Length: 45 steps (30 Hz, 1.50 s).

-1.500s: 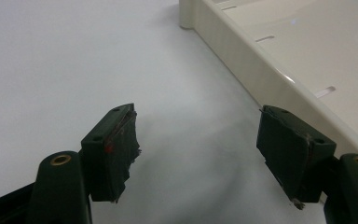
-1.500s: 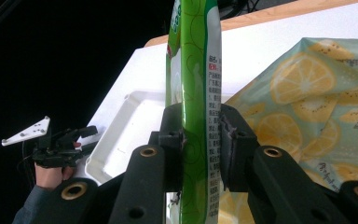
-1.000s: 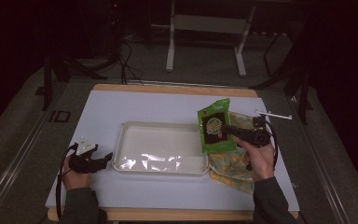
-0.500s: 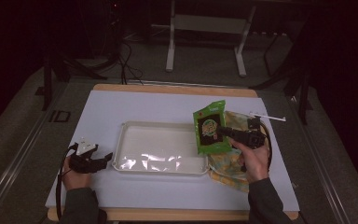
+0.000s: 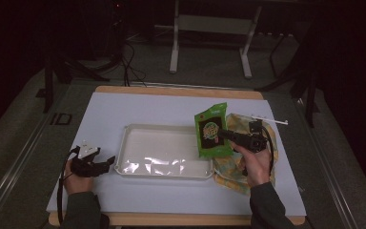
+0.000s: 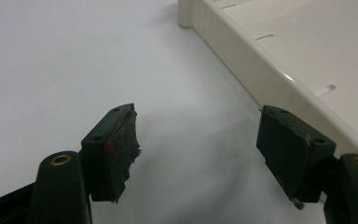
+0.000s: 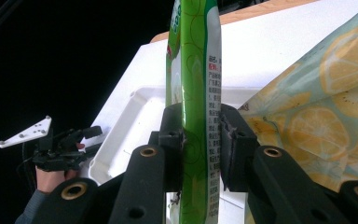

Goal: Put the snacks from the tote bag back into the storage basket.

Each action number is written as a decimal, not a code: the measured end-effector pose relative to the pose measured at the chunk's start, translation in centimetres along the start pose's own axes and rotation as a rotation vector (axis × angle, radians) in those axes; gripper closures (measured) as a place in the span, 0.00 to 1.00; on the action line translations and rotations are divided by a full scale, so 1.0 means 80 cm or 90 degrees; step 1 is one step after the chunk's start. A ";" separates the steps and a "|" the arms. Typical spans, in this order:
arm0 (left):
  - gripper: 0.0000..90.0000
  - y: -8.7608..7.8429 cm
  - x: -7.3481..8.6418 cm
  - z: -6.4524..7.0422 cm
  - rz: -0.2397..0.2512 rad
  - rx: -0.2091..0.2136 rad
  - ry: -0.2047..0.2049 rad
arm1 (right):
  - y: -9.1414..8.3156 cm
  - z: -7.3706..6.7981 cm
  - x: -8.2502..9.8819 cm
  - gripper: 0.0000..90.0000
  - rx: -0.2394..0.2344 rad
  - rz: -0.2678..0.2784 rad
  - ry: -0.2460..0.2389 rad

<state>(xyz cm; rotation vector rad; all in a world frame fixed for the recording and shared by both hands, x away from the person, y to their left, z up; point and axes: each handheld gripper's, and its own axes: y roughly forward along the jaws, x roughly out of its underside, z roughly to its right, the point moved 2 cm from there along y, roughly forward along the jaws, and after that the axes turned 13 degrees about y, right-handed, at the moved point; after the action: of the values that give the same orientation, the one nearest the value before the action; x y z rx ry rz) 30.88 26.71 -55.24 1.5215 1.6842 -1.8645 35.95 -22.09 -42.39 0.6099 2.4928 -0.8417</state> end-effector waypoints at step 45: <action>0.33 0.000 0.000 0.000 -0.002 0.000 0.007 | 0.032 0.008 0.020 0.82 0.015 -0.006 0.013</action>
<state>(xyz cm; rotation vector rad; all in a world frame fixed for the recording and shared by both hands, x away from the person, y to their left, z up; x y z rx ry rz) 30.89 26.67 -55.25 1.5315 1.6926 -1.8609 36.22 -20.22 -44.85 0.6182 2.5096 -0.8743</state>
